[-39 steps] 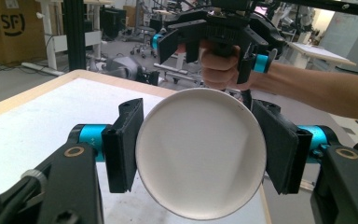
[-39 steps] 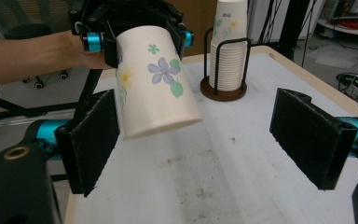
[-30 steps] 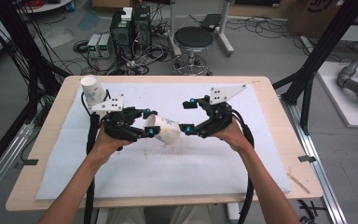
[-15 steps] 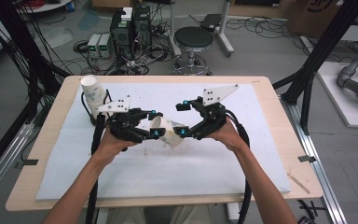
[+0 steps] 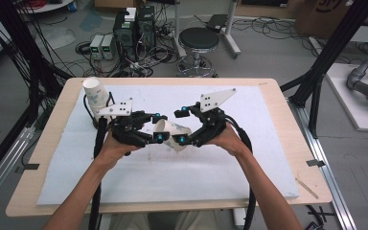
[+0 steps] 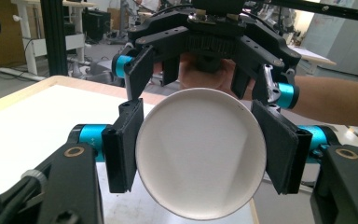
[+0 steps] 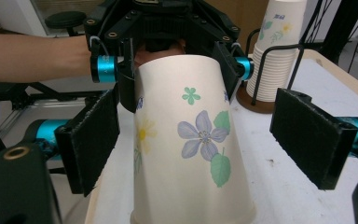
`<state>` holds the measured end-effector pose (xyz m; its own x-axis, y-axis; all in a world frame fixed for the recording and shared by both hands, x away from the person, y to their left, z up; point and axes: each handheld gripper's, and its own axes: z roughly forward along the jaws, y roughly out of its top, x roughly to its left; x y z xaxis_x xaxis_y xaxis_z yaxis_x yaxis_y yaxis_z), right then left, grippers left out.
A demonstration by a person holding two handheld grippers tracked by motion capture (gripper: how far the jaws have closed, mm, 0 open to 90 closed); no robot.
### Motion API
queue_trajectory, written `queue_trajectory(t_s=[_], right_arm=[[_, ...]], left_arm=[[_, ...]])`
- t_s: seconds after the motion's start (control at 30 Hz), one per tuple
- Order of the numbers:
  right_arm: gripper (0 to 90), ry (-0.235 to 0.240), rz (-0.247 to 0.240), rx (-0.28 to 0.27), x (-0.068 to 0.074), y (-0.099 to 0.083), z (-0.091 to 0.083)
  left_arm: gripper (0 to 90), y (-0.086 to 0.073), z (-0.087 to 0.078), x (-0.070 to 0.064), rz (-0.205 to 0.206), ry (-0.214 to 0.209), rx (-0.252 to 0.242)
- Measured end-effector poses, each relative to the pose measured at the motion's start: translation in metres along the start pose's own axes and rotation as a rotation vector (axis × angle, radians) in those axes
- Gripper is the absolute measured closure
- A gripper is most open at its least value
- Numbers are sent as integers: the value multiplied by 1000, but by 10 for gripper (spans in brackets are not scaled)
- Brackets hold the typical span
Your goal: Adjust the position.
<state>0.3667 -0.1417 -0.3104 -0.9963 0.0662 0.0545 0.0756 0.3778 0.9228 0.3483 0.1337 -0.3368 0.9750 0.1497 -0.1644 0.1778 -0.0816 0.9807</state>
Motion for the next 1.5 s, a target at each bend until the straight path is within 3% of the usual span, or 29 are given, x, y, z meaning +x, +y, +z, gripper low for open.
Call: queue_trajectory(t_s=[0.6, 1.33, 1.5], right_arm=[[160, 44, -9, 68, 2, -3, 22], [173, 73, 21, 49, 1, -15, 31], [253, 81, 19, 48, 1, -15, 31]], left_arm=[[371, 4, -6, -3, 11, -7, -27], [371, 12, -14, -6, 26, -13, -30], [372, 12, -13, -6, 23, -18, -31]])
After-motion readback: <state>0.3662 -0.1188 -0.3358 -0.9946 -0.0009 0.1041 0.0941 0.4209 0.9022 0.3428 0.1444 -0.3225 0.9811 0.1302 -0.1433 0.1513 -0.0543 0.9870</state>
